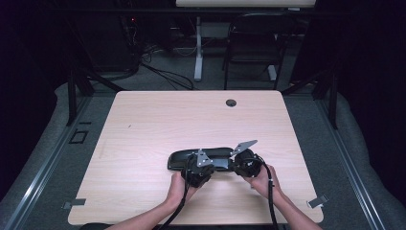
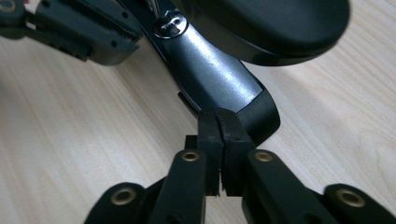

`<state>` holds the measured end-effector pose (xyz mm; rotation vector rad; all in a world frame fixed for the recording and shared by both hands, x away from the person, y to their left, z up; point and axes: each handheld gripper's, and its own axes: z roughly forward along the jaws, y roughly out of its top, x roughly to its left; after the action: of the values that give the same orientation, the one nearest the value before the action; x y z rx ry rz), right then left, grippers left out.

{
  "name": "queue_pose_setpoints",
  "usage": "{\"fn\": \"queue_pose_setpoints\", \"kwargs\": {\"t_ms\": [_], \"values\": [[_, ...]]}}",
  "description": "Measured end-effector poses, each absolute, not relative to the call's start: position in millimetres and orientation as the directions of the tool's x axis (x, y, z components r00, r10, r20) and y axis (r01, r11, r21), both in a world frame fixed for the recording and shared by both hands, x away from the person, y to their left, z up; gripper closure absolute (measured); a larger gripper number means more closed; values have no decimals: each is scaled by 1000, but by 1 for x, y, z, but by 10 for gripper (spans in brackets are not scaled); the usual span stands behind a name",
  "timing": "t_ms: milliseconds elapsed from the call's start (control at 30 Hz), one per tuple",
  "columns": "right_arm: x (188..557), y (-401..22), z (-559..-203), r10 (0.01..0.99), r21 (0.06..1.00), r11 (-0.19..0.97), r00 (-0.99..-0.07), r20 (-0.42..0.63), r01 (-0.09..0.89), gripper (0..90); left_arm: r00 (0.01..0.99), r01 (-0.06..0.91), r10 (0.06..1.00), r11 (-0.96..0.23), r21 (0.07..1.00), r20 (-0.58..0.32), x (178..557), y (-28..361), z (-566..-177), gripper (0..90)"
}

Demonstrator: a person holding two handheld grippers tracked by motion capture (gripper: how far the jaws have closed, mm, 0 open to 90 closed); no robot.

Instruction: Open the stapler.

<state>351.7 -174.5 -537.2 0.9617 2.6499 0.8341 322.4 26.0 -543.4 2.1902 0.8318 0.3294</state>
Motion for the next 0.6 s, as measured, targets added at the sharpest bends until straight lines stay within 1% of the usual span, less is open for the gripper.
{"fn": "queue_pose_setpoints", "kwargs": {"t_ms": [133,267,500,600], "values": [[353,-169,-543,649,558,643,-760,-32,525,900,745,465,667,-490,738,-26,324,22,-547,900],[353,-167,-544,643,557,650,-765,-39,518,900,730,484,682,-471,738,-43,329,23,-550,900],[356,-164,-548,648,558,654,-759,-65,511,900,722,479,691,-461,747,-37,334,23,-548,900],[357,-162,-550,651,568,653,-754,-85,501,900,718,482,695,-447,754,-47,337,23,-547,900]]}}
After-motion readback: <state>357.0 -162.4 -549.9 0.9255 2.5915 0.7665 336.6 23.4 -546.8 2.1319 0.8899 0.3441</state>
